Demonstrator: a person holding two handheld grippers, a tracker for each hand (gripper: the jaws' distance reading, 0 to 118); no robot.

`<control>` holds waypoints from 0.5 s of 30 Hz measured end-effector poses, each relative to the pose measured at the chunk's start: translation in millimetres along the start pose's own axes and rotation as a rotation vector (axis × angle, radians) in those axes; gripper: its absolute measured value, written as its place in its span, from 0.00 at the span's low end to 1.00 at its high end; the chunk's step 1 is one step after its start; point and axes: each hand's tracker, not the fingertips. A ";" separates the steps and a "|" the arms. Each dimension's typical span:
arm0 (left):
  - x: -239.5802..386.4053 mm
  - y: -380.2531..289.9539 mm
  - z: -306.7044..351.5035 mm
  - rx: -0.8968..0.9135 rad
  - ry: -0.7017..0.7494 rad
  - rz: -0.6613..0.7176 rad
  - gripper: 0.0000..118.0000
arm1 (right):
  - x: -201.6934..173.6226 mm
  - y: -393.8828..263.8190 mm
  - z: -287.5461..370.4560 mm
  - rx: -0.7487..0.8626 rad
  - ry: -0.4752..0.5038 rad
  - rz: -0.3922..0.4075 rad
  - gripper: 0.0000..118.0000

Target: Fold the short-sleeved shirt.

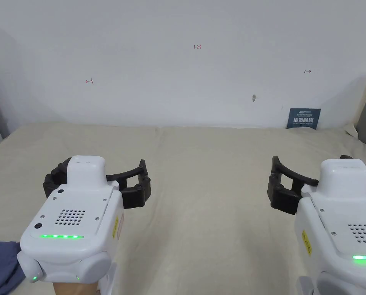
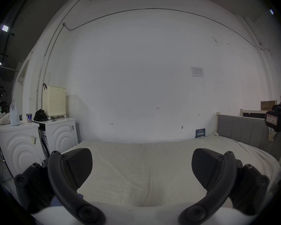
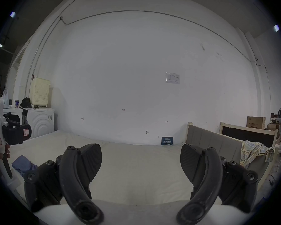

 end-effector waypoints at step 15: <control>-1.7 -0.8 1.1 0.001 0.003 0.004 1.00 | -3.8 -0.1 0.2 -0.002 0.003 0.006 0.85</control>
